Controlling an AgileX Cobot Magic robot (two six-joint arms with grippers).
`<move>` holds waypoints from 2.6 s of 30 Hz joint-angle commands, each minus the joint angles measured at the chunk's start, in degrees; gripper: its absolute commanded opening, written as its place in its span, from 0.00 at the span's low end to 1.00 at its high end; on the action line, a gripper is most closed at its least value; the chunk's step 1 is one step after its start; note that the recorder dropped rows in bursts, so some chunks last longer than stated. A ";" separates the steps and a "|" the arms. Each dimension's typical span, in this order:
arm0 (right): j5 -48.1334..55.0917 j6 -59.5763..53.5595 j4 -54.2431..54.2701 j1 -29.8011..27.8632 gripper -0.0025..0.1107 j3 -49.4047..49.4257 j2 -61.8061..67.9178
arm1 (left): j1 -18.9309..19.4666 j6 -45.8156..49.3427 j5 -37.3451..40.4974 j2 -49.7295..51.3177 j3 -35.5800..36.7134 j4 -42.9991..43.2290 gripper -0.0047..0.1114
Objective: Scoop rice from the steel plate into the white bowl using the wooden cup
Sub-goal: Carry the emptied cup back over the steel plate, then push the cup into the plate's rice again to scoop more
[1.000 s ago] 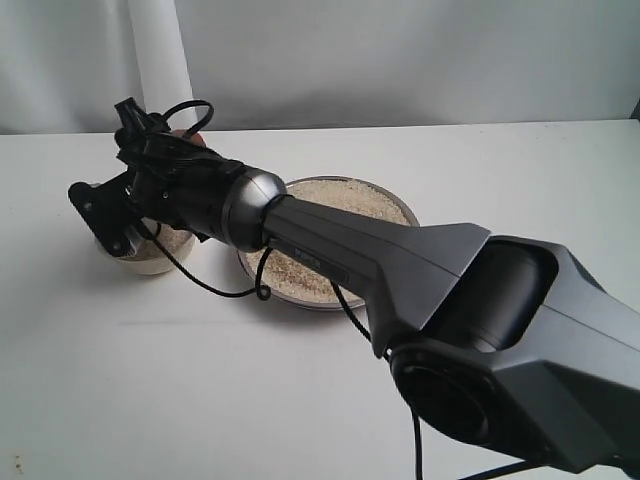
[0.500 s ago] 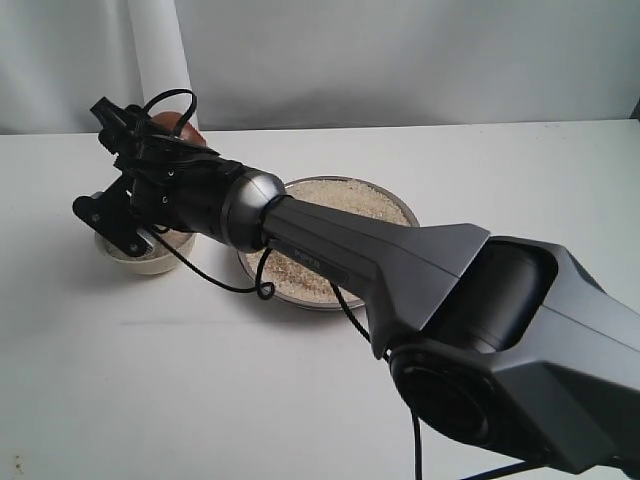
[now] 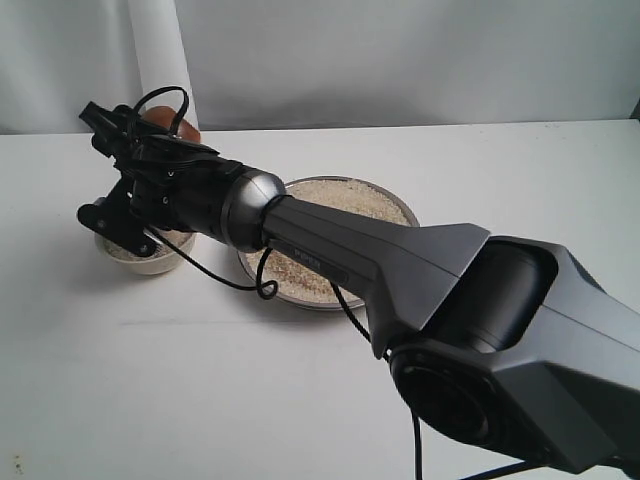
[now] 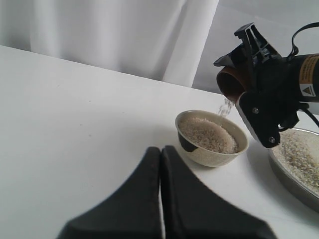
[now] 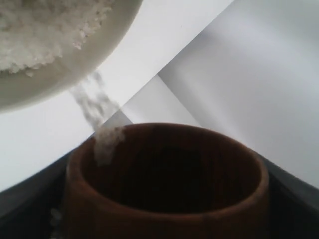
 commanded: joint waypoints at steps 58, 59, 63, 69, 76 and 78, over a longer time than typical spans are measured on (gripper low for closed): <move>38.92 13.32 21.86 -14.30 0.02 14.85 -18.81 | -0.27 -0.22 -0.58 -0.14 -0.37 -0.09 0.04; 37.68 12.70 21.86 -14.33 0.02 15.17 -18.81 | -0.27 -0.22 -0.58 -0.14 -0.37 -0.09 0.04; 36.47 11.79 17.03 -14.33 0.02 15.28 -14.29 | -0.27 -0.22 -0.58 -0.14 -0.37 -0.09 0.04; 33.76 11.79 12.79 -14.33 0.02 15.28 -7.95 | -0.27 -0.22 -0.58 -0.14 -0.37 -0.09 0.04; 31.75 11.79 11.37 -14.42 0.02 15.28 -5.41 | -0.27 -0.22 -0.58 -0.14 -0.37 -0.09 0.04; 30.67 11.79 11.47 -14.42 0.02 15.28 -4.98 | -0.27 -0.22 -0.58 -0.14 -0.37 -0.09 0.04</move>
